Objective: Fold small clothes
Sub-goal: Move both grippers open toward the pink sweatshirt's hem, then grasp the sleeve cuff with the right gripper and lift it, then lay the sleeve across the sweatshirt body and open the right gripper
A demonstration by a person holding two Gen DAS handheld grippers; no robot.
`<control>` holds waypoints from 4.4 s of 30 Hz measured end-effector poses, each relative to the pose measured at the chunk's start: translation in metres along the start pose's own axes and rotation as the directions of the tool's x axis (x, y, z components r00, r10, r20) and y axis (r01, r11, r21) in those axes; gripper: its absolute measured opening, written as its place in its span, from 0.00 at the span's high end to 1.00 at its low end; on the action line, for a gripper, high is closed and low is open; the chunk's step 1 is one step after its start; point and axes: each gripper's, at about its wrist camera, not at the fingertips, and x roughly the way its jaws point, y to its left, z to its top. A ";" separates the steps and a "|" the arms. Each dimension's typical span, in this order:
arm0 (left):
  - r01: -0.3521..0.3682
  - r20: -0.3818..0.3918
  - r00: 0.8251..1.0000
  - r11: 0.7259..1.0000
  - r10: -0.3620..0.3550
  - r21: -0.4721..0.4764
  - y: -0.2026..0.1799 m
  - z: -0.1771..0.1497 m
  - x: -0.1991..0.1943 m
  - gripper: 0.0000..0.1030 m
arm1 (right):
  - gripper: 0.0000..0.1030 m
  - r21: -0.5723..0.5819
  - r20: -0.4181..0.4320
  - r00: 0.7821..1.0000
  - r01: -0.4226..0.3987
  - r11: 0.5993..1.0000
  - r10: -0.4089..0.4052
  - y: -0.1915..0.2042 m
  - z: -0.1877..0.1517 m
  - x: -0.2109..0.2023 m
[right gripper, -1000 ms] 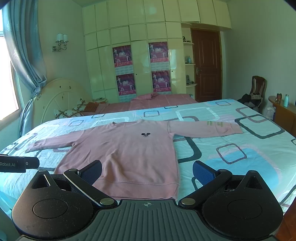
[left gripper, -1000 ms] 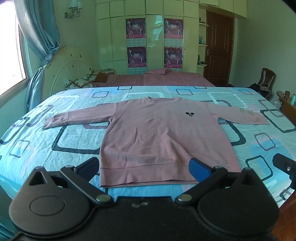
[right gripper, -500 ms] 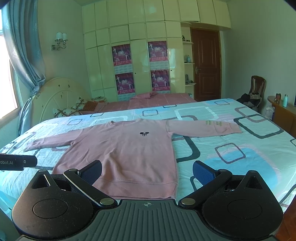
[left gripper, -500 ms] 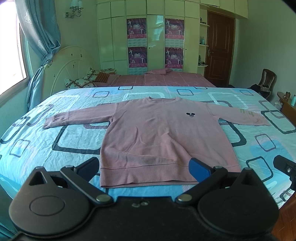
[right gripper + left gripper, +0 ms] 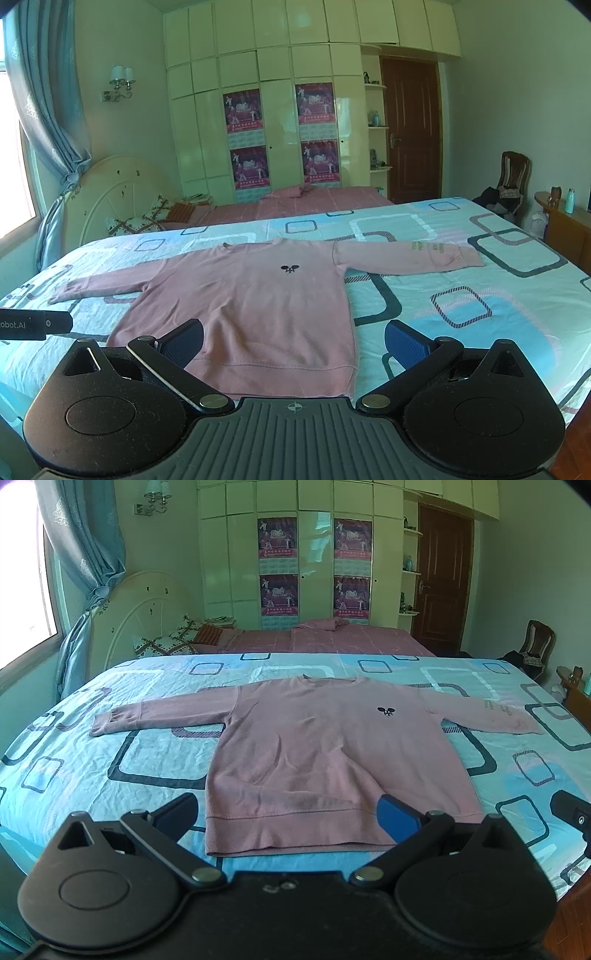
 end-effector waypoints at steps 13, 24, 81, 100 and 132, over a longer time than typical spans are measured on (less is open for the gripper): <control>-0.009 -0.003 1.000 1.000 0.009 -0.004 0.004 0.001 0.005 0.01 | 0.00 -0.036 -0.036 0.999 0.035 0.999 -0.036 0.006 0.001 0.006; -0.013 -0.021 1.000 1.000 0.012 -0.005 0.011 0.007 0.021 0.01 | 0.00 -0.030 -0.010 0.999 0.044 0.999 -0.045 0.004 0.003 0.019; 0.061 -0.126 0.990 0.998 -0.060 0.011 -0.047 0.135 0.379 0.05 | 0.21 0.149 -0.195 0.935 0.327 0.933 -0.296 -0.195 0.076 0.353; -0.004 -0.215 0.976 0.999 0.013 0.045 -0.086 0.138 0.431 0.13 | 0.43 0.327 -0.325 0.832 0.546 0.771 -0.450 -0.372 0.060 0.416; 0.040 -0.149 0.988 0.998 -0.048 -0.053 0.029 0.154 0.423 0.15 | 0.91 -0.018 -0.258 0.941 -0.230 0.973 0.218 0.040 0.059 0.507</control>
